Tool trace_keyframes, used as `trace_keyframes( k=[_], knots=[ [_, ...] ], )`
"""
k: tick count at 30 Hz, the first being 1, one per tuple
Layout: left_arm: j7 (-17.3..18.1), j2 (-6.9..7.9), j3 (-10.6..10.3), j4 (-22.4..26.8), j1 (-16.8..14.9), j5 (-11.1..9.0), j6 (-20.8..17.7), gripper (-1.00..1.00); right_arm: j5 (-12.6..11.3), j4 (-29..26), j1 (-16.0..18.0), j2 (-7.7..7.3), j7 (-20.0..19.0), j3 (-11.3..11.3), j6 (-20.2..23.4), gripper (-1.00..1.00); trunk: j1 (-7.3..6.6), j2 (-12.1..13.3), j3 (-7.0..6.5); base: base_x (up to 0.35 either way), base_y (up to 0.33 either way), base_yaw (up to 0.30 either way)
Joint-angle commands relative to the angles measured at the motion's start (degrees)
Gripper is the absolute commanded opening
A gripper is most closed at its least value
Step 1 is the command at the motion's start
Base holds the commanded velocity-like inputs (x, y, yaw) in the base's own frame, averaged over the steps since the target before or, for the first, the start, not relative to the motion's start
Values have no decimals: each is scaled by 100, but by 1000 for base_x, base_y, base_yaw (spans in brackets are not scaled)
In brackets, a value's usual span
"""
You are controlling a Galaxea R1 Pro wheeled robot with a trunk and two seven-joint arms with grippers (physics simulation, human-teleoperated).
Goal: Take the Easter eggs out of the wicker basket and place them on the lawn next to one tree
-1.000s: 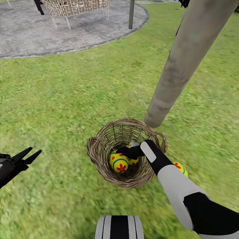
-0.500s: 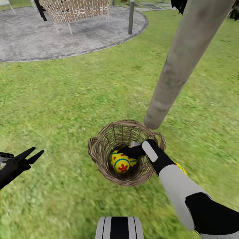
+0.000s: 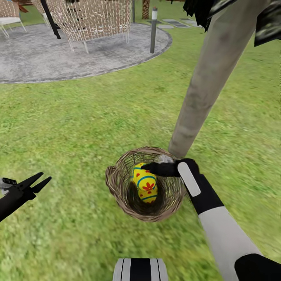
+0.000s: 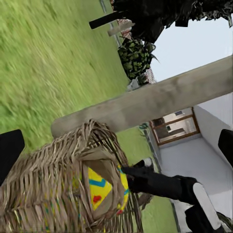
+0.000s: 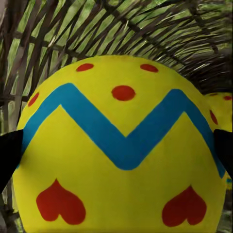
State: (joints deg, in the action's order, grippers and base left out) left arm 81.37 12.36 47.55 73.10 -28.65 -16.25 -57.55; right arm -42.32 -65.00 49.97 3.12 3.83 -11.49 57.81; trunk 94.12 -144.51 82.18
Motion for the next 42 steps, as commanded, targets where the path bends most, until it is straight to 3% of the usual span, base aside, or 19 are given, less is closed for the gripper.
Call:
trace_keyframes(
  k=[1,6,7,8,9,11,14,16,19,22,25,28,29,30,32,36,38,39,42],
  knots=[
    [-22,2,0,1,0,0,-1,100,-14,-109,-45,-93,2,6,15,-100,-2,2,-23,-194,0,0],
    [-42,-4,0,-14,0,-1,-2,100,-117,-220,-92,-327,3,24,37,-100,-15,8,-134,-133,0,0],
    [-42,-5,0,-15,0,-1,-2,100,-493,-227,-93,-449,3,21,42,-100,-18,10,-156,-8,0,0],
    [-42,-5,0,-15,0,-1,-2,100,-1098,-235,-95,-644,3,5,45,-100,-20,11,-178,-3,0,0],
    [-42,-9,0,-21,0,-1,-2,100,-1815,-263,-118,-938,3,-51,46,-100,-23,12,-200,-1,0,0],
    [-42,-23,-3,-24,0,-1,-2,100,-2418,-569,-208,-1266,1,-301,45,-100,-28,15,-244,0,0,0],
    [-42,-55,-9,-24,0,-1,4,100,-3697,-1683,-675,-1694,-96,-423,32,-100,-36,19,-311,0,0,0],
    [-42,-65,-9,-24,0,3,7,100,-4073,-1789,-711,-1905,-901,-672,30,-100,-41,22,-355,0,0,0],
    [-42,-59,-9,11,0,2,7,100,-4114,-1803,-718,-2107,-1812,-825,22,-100,-48,26,-422,-151,0,0],
    [-42,-58,-18,19,0,-1,3,100,-4086,-1808,-723,-2123,-2067,-846,-2,-100,-56,30,-488,-324,0,0],
    [-42,-69,-397,18,0,-16,-1,100,-3669,-1813,-723,-2131,-2111,-817,-78,-100,-64,34,-555,-115,0,0],
    [-44,-197,-640,39,0,-14,5,100,-3516,-1819,-725,-2140,-2498,-821,-87,-100,-72,38,-622,-12,0,-6],
    [-43,-212,-679,43,0,-16,6,100,-3505,-1821,-724,-2208,-2673,-812,-86,-100,-74,39,-647,-2,0,-88],
    [-41,-240,-720,45,0,-27,21,100,-3498,-1821,-724,-2376,-2930,-806,-91,-100,-77,40,-674,-1,0,-155],
    [-24,-355,-729,68,0,-49,72,100,-3494,-1816,-723,-2627,-3426,-786,-101,-100,-77,40,-685,0,0,-205],
    [5,-423,-705,87,24,-54,102,100,-3493,-1815,-722,-2731,-3658,-716,-103,-100,-77,40,-709,0,0,-230],
    [10,-425,-702,84,26,-54,104,100,-3490,-1809,-721,-2805,-3743,-386,-101,-100,-77,40,-721,0,0,-234],
    [10,-416,-694,89,26,-60,104,100,-3492,-1807,-724,-2967,-3758,-271,-102,-100,-77,40,-727,0,0,-234],
    [137,-369,-385,90,26,-71,98,100,-3475,-1767,-726,-3171,-3775,-177,-126,-100,-77,40,-746,0,0,-234]
  ],
)
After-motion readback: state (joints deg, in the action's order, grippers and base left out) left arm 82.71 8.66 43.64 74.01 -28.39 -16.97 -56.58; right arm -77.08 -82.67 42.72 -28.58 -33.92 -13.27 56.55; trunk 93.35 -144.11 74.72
